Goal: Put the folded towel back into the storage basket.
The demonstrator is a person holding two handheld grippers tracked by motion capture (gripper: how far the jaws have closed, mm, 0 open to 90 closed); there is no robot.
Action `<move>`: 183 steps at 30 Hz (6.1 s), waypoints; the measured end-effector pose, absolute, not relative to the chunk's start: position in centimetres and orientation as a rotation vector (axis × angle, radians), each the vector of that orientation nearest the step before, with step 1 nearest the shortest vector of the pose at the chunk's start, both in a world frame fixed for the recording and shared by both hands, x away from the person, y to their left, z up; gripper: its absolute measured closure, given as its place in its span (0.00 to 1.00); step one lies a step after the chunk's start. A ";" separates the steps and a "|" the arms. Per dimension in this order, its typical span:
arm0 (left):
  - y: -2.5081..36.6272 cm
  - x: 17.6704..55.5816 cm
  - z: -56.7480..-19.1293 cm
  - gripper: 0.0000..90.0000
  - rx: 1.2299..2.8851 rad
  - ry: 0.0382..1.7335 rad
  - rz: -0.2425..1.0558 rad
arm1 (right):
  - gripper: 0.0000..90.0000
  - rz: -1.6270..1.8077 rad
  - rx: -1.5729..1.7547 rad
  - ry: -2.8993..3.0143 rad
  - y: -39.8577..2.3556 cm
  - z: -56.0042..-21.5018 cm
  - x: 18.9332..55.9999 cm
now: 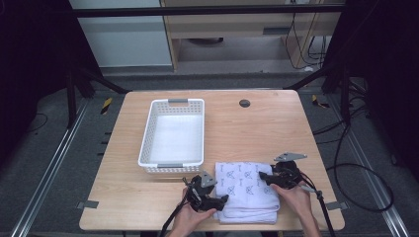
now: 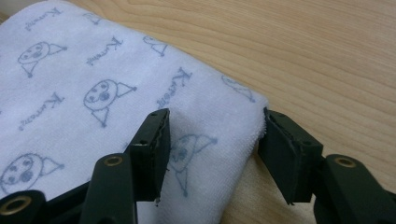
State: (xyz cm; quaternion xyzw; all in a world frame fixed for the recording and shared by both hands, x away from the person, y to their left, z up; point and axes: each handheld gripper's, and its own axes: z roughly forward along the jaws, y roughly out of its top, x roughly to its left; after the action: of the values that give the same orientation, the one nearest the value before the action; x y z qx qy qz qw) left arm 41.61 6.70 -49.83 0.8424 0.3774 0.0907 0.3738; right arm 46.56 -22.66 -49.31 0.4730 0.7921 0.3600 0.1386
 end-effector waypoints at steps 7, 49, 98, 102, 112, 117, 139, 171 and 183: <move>6.5 41.7 -49.8 0.34 2.166 0.957 0.217 | 0.51 1.046 1.399 2.295 -22.7 -49.4 46.7; 6.8 40.5 -47.9 0.77 2.103 0.938 0.125 | 0.81 1.115 1.406 2.275 -22.3 -47.2 45.6; 9.6 39.7 -40.0 0.78 1.929 0.844 0.277 | 0.83 1.341 1.182 2.061 -20.9 -39.1 44.2; 9.8 39.5 -39.5 0.78 1.928 0.837 0.293 | 0.83 1.342 1.169 2.047 -20.5 -38.6 44.2; 10.9 39.9 -38.0 0.78 1.892 0.842 0.330 | 0.83 1.384 1.148 2.005 -19.5 -37.0 44.5; 11.4 40.1 -37.3 0.78 1.871 0.845 0.345 | 0.83 1.397 1.130 1.986 -18.9 -36.1 44.7; 13.7 40.7 -35.2 0.78 1.834 0.866 0.414 | 0.83 1.413 1.074 1.960 -16.5 -33.6 45.8; 18.4 41.8 -32.9 0.78 1.784 0.958 0.517 | 0.83 1.448 1.023 1.959 -11.1 -31.5 48.4; 20.5 42.4 -32.9 0.78 1.757 1.016 0.543 | 0.83 1.456 0.998 1.966 -8.7 -31.2 49.3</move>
State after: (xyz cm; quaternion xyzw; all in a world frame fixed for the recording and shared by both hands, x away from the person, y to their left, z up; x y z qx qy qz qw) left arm 42.45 20.47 -32.87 0.7257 0.4195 0.2241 0.4972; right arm 49.33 -8.70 -31.17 0.3660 0.7211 0.5339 0.2470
